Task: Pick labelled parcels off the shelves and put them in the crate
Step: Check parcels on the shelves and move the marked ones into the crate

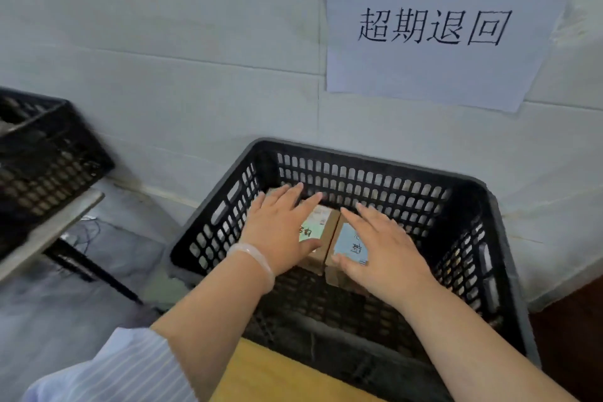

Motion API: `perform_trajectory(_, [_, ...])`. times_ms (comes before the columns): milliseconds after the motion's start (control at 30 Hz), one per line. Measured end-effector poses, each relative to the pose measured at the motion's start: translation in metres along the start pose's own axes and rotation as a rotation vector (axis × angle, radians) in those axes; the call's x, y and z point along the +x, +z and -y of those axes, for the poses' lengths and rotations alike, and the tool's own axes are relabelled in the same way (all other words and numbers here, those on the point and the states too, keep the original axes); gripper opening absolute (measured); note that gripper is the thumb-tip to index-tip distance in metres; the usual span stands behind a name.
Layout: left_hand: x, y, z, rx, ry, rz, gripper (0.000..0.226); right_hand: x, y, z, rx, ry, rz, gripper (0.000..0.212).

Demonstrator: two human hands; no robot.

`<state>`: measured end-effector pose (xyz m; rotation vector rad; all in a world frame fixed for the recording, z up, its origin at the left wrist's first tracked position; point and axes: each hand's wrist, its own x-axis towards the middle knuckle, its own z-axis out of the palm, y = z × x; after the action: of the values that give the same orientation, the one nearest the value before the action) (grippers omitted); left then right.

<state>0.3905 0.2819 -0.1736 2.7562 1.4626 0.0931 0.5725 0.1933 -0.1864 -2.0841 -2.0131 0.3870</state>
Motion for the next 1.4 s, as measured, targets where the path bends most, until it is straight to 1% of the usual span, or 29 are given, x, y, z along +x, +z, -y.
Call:
perform_trajectory(67, [-0.036, -0.011, 0.014, -0.014, -0.107, -0.076, 0.080, 0.001, -0.004, 0.021, 0.001, -0.155, 0.003, 0.084])
perform_trajectory(167, [-0.095, -0.025, 0.036, 0.028, -0.264, -0.171, 0.081, 0.007, -0.005, 0.067, 0.007, -0.393, 0.014, 0.087])
perform_trajectory(267, [-0.163, -0.042, 0.062, 0.097, -0.422, -0.199, 0.082, 0.007, 0.000, 0.130, 0.022, -0.597, 0.008, 0.089])
perform_trajectory(367, [-0.238, -0.066, 0.088, 0.136, -0.590, -0.246, 0.084, -0.012, 0.012, 0.198, 0.011, -0.775, 0.009, 0.089])
perform_trajectory(500, [-0.328, -0.095, 0.109, 0.164, -0.798, -0.343, 0.082, -0.049, 0.027, 0.280, -0.022, -0.970, 0.014, 0.090])
perform_trajectory(600, [-0.392, -0.111, 0.119, 0.212, -0.907, -0.369, 0.081, -0.078, 0.034, 0.339, -0.016, -1.060, -0.028, 0.091])
perform_trajectory(667, [-0.440, -0.120, 0.128, 0.225, -0.981, -0.393, 0.081, -0.103, 0.044, 0.379, 0.001, -1.115, -0.016, 0.091])
perform_trajectory(767, [-0.518, -0.137, 0.134, 0.273, -1.098, -0.490, 0.081, -0.148, 0.060, 0.441, 0.042, -1.253, 0.008, 0.090])
perform_trajectory(933, [-0.634, -0.157, 0.119, 0.396, -1.353, -0.505, 0.082, -0.229, 0.075, 0.536, 0.117, -1.448, -0.011, 0.087])
perform_trajectory(1067, [-0.708, -0.173, 0.090, 0.467, -1.533, -0.567, 0.080, -0.295, 0.085, 0.593, 0.229, -1.629, -0.004, 0.087])
perform_trajectory(1233, [-0.771, -0.206, 0.055, 0.665, -1.629, -0.635, 0.078, -0.352, 0.073, 0.662, 0.366, -1.791, 0.030, 0.089])
perform_trajectory(1400, [-0.817, -0.231, 0.022, 0.801, -1.789, -0.612, 0.077, -0.417, 0.056, 0.704, 0.511, -1.997, 0.080, 0.084])
